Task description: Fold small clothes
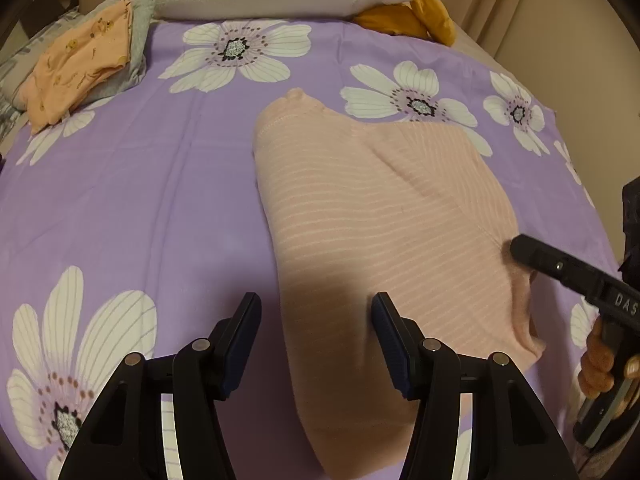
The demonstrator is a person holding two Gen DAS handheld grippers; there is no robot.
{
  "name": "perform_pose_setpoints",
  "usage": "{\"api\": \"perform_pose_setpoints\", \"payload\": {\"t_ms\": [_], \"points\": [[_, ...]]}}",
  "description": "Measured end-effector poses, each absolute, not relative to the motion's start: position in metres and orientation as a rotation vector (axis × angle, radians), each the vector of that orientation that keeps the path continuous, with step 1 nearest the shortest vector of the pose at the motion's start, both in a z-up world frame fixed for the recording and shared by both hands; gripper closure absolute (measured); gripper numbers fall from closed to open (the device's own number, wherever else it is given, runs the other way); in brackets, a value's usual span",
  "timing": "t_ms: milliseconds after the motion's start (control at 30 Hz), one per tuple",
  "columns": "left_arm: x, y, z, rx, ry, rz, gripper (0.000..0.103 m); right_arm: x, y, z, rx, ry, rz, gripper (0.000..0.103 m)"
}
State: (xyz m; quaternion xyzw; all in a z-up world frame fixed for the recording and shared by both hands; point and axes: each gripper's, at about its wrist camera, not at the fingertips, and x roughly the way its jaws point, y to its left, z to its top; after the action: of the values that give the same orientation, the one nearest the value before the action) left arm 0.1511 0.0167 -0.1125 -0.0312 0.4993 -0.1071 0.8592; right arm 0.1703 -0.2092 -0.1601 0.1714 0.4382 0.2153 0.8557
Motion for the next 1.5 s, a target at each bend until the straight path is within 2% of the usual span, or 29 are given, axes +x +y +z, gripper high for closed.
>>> {"api": "perform_pose_setpoints", "payload": {"t_ms": [1500], "points": [[0.141, 0.006, -0.112, -0.044, 1.056, -0.206, 0.044, 0.155, -0.201, -0.169, 0.308, 0.973, 0.390, 0.057]]}}
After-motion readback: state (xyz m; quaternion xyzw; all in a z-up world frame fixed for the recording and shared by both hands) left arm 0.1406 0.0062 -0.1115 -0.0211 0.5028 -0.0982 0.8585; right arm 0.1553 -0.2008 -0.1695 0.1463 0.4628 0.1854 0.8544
